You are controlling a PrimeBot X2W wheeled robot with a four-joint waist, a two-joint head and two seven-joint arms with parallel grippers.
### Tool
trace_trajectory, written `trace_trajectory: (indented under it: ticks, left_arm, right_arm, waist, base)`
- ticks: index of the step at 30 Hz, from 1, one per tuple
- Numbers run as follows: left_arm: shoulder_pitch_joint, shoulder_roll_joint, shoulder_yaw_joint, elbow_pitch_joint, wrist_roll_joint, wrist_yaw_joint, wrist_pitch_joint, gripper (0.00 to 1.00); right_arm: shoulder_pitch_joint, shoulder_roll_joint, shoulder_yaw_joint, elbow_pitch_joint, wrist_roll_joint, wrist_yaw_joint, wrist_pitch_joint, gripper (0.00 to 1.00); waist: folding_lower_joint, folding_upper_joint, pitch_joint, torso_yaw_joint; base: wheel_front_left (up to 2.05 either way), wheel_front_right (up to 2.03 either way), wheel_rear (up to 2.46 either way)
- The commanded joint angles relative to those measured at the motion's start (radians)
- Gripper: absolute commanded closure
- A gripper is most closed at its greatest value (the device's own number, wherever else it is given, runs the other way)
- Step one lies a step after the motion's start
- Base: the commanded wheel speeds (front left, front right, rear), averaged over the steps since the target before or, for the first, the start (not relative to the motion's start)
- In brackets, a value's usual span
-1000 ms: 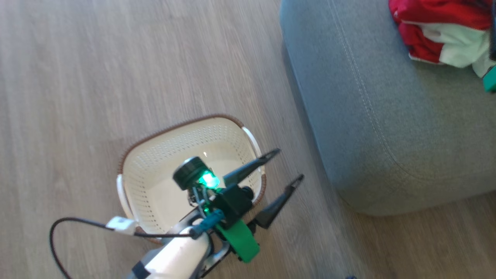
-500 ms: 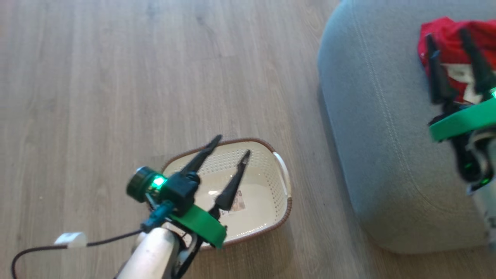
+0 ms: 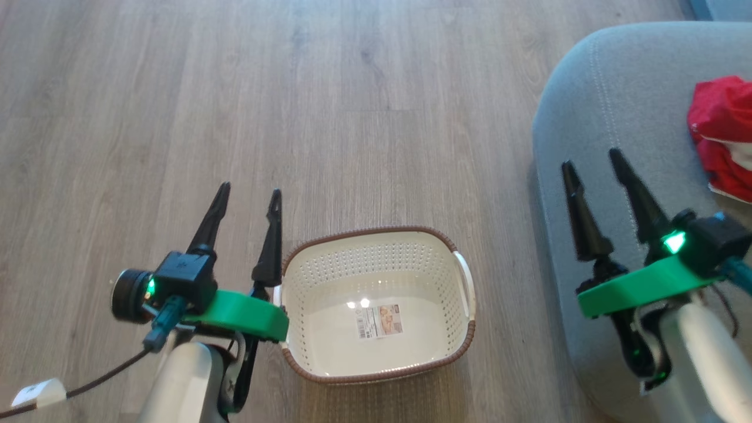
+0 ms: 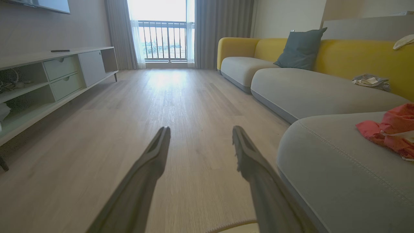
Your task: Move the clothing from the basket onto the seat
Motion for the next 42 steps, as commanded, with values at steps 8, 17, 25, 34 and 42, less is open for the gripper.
trace_trajectory:
  ticks: [8, 17, 25, 34, 42]
  left_arm:
    - [0.012, -0.001, 0.067, -0.014, -0.041, 0.068, -0.005, 0.00]
    - [0.047, -0.001, 0.051, 0.016, -0.010, 0.069, -0.005, 0.00]
    - [0.052, -0.001, 0.041, 0.017, -0.011, 0.084, -0.005, 0.00]
    - [0.051, -0.001, 0.035, 0.003, -0.039, 0.068, -0.005, 0.00]
    - [0.055, -0.001, 0.054, -0.011, -0.061, 0.034, -0.005, 0.00]
  right_arm:
    - [0.051, 0.088, -0.018, -0.012, -0.041, 0.000, -0.006, 0.00]
    - [0.110, 0.144, -0.055, 0.002, -0.102, 0.000, -0.006, 0.00]
    - [0.128, 0.163, -0.067, 0.014, -0.118, 0.000, -0.006, 0.00]
    - [0.128, 0.166, -0.072, 0.022, -0.103, 0.000, -0.006, 0.00]
    - [0.123, 0.167, -0.075, 0.035, -0.081, 0.000, -0.006, 0.00]
  waist:
    - [0.0001, 0.0000, -0.015, 0.029]
    - [0.0001, 0.0000, -0.019, 0.033]
    - [0.0001, 0.0000, -0.023, 0.033]
    - [0.0001, 0.0000, -0.025, 0.034]
    - [0.0001, 0.0000, -0.026, 0.038]
  base:
    - [0.00, 0.00, 0.00]
    - [0.00, 0.00, 0.00]
    - [0.00, 0.00, 0.00]
    - [0.00, 0.00, 0.00]
    - [0.00, 0.00, 0.00]
